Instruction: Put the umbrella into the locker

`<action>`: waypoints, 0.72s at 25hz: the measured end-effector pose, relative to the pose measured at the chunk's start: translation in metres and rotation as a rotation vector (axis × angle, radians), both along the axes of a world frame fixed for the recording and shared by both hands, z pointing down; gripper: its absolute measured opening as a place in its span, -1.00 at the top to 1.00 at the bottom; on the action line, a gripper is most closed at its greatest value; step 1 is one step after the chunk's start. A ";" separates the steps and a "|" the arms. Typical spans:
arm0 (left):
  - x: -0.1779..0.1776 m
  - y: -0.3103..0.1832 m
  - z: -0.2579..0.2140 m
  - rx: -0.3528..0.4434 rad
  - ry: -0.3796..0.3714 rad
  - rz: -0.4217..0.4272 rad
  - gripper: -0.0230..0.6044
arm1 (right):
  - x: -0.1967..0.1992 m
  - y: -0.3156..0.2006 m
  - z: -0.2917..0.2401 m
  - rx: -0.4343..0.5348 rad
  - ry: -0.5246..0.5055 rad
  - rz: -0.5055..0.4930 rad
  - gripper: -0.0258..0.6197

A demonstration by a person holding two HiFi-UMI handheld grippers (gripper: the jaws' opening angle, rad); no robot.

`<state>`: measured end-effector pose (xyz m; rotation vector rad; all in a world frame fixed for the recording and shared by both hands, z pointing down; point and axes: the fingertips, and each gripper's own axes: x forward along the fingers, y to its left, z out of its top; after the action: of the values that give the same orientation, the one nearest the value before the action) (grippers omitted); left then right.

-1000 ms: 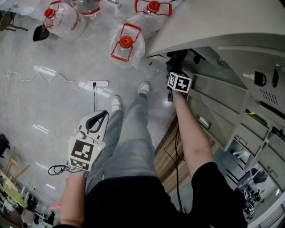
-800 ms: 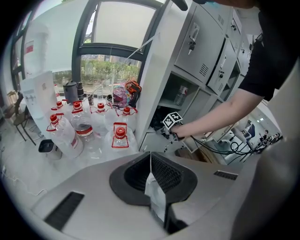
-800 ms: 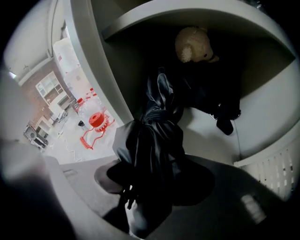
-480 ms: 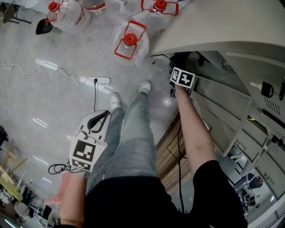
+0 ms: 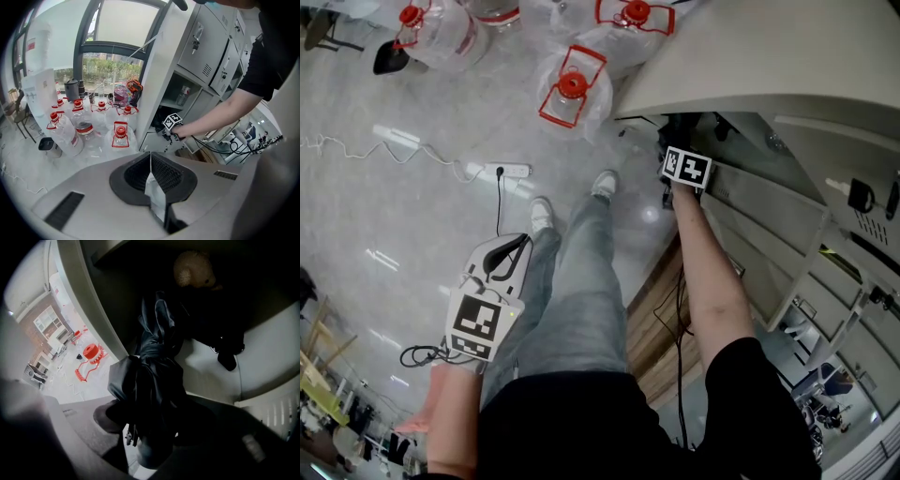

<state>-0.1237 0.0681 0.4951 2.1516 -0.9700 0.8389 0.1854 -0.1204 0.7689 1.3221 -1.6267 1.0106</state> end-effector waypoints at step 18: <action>0.000 0.015 -0.001 0.008 0.007 0.057 0.89 | 0.015 0.051 -0.012 0.049 -0.016 0.204 0.04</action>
<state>-0.1233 0.0830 0.4942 2.1968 -0.9134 0.8557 0.2004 -0.0694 0.7567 1.5407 -1.5608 1.1095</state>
